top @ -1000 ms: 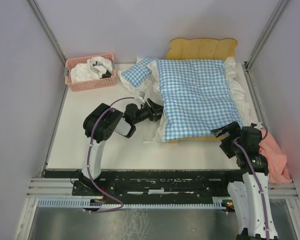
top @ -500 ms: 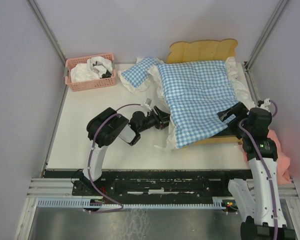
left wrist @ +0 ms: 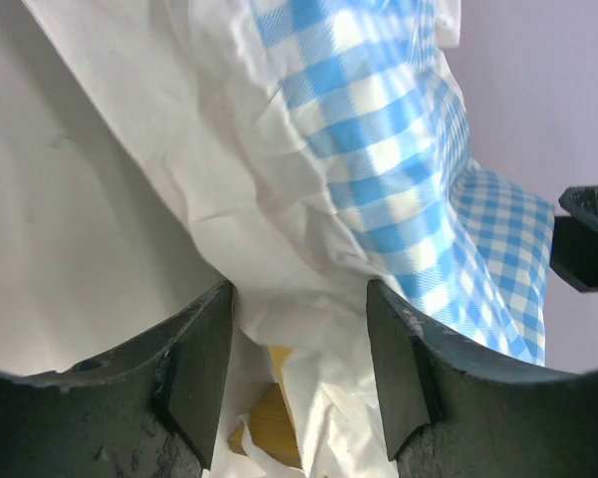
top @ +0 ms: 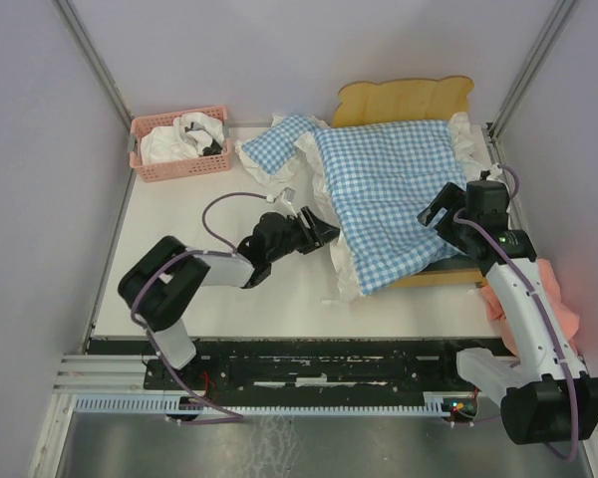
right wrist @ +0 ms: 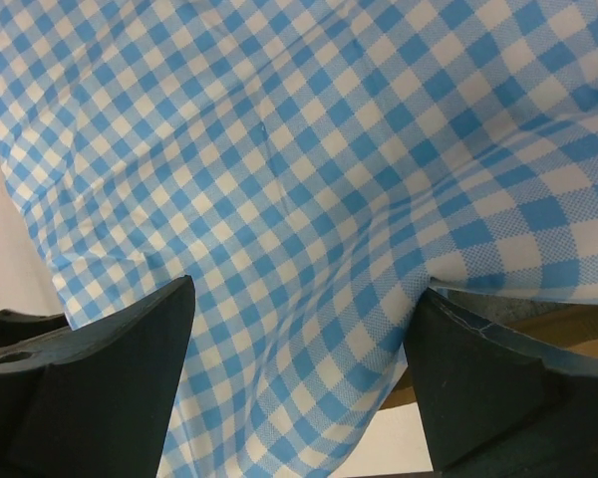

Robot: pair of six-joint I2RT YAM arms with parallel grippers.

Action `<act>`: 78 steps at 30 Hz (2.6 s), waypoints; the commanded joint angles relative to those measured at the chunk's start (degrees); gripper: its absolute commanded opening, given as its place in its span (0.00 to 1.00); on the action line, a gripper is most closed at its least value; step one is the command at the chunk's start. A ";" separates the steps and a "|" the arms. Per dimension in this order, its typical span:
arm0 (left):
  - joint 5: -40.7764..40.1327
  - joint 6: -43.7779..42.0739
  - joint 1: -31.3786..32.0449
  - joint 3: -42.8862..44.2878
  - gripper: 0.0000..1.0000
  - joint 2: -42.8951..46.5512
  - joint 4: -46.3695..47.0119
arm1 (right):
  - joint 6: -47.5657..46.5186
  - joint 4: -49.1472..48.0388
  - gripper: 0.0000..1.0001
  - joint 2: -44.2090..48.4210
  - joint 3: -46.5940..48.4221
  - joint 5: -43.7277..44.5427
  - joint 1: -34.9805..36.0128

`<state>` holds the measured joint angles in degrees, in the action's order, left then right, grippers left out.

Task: Set up the pet bed
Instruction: Adjust the mattress on the bed frame.

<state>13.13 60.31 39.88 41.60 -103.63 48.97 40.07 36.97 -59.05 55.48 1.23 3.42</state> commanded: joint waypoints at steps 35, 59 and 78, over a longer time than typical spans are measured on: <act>3.38 -41.08 -14.92 30.90 0.68 6.29 -27.34 | -3.92 3.48 0.63 9.97 -13.87 2.80 0.92; 16.33 -29.77 -21.51 27.14 0.62 -4.26 -1.00 | -8.19 -11.60 0.73 -3.82 7.17 4.61 5.48; 8.25 3.50 -12.53 4.78 0.99 3.17 2.75 | 12.88 -0.98 0.99 10.07 -0.81 6.90 8.71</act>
<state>19.16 52.05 24.38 45.87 -99.09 44.40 51.46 37.19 -54.65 54.15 7.42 12.03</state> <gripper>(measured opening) 0.937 0.984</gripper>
